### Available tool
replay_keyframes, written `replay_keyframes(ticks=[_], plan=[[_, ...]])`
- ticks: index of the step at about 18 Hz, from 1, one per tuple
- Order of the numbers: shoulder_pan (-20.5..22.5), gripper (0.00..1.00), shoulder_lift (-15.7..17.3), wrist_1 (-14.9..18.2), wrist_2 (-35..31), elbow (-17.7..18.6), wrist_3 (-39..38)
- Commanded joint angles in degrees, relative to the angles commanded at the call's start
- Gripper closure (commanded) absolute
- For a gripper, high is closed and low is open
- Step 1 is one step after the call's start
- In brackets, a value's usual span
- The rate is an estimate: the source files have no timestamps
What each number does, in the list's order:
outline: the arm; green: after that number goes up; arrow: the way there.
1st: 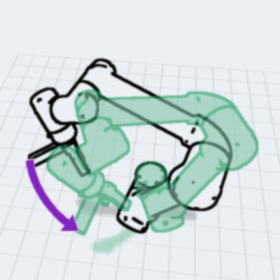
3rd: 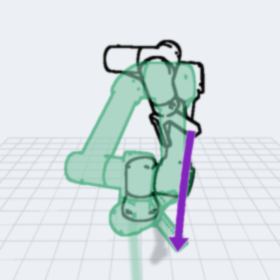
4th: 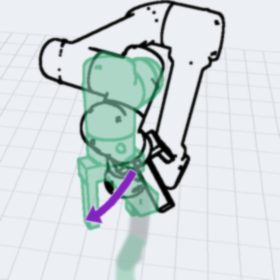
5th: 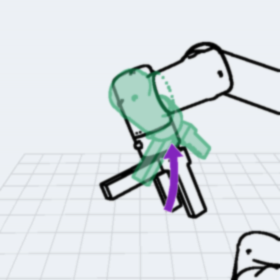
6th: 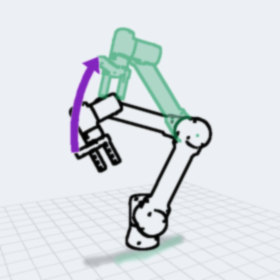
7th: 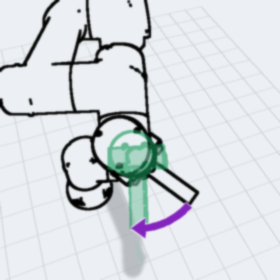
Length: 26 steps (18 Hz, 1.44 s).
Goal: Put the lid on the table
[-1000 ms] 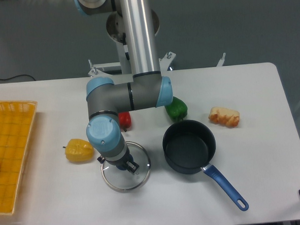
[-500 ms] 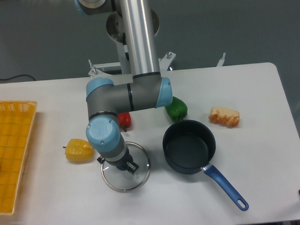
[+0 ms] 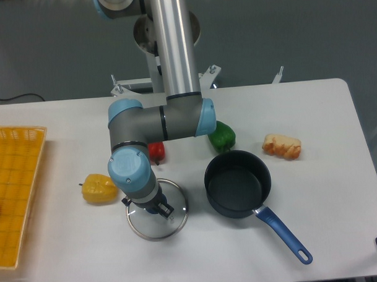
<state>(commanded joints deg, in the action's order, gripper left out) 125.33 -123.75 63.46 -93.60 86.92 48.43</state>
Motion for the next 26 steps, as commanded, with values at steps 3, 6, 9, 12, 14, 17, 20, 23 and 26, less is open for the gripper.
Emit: replay_keyframes(ticks=[3, 6, 9, 12, 14, 17, 20, 23, 26], plan=[[0.0, 0.37, 0.0, -0.1, 0.0, 0.0, 0.1], [0.0, 0.06, -0.1, 0.1, -0.1, 0.0, 0.2], [-0.5, 0.03, -0.2, 0.0, -2.8, 0.2, 0.2], [-0.7, 0.01, -0.2, 0.0, -2.9, 0.2, 0.2], [-0.7, 0.00, 0.0, 0.1, -2.9, 0.1, 0.2], [-0.6, 0.00, 1.9, -0.4, -2.9, -0.5, 0.3], [-0.4, 0.00, 4.0, -1.0, -2.8, -1.2, 1.1], [0.7, 0.00, 6.3, -1.0, -2.7, -1.1, 2.7], [1.8, 0.00, 8.9, -0.8, -2.2, -0.8, 4.4]])
